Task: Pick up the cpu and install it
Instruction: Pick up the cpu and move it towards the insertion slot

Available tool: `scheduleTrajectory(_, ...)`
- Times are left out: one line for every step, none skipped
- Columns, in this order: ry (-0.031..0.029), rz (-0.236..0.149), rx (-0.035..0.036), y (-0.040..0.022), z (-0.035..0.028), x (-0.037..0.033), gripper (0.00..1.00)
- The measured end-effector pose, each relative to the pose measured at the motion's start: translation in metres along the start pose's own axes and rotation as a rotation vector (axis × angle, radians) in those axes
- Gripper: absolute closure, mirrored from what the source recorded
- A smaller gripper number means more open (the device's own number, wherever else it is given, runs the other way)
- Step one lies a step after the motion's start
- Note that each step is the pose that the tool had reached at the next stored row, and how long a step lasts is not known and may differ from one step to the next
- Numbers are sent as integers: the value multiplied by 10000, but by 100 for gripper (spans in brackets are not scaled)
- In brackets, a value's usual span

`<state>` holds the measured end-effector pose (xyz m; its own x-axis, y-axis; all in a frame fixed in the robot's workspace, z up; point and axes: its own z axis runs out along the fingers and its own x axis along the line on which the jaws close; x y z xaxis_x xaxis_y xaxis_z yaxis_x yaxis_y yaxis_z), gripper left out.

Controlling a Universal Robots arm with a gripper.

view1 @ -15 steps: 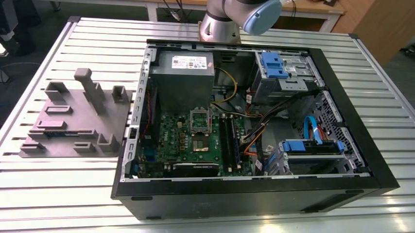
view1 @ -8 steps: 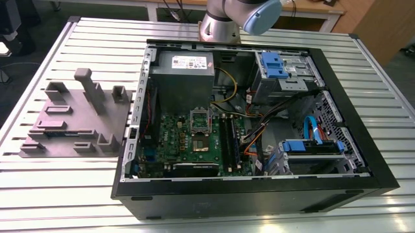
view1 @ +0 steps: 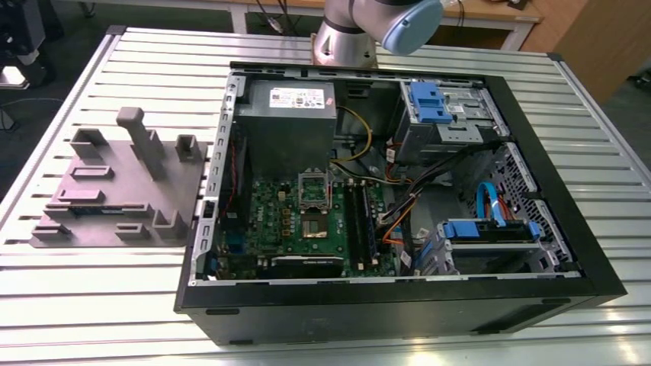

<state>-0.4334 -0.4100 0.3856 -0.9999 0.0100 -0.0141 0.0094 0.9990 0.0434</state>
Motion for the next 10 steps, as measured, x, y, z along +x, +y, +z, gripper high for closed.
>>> scheduleTrajectory(0, 0, 0, 0, 0, -5, 53)
scheduleTrajectory(-1, 0, 0, 0, 1, -8, 53)
scheduleTrajectory(-2, 0, 0, -1, 1, -10, 53)
scheduleTrajectory(-1, 0, 0, -1, 1, -11, 53)
scheduleTrajectory(0, -1, 1, -1, 0, -12, 53)
scheduleTrajectory(1, 0, 1, 0, 0, -14, 53)
scheduleTrajectory(0, 0, 1, 0, 0, -17, 53)
scheduleTrajectory(0, -1, 1, 0, 0, -20, 53)
scheduleTrajectory(-1, -1, 0, 0, 1, -23, 53)
scheduleTrajectory(0, 0, 1, 0, 0, -26, 53)
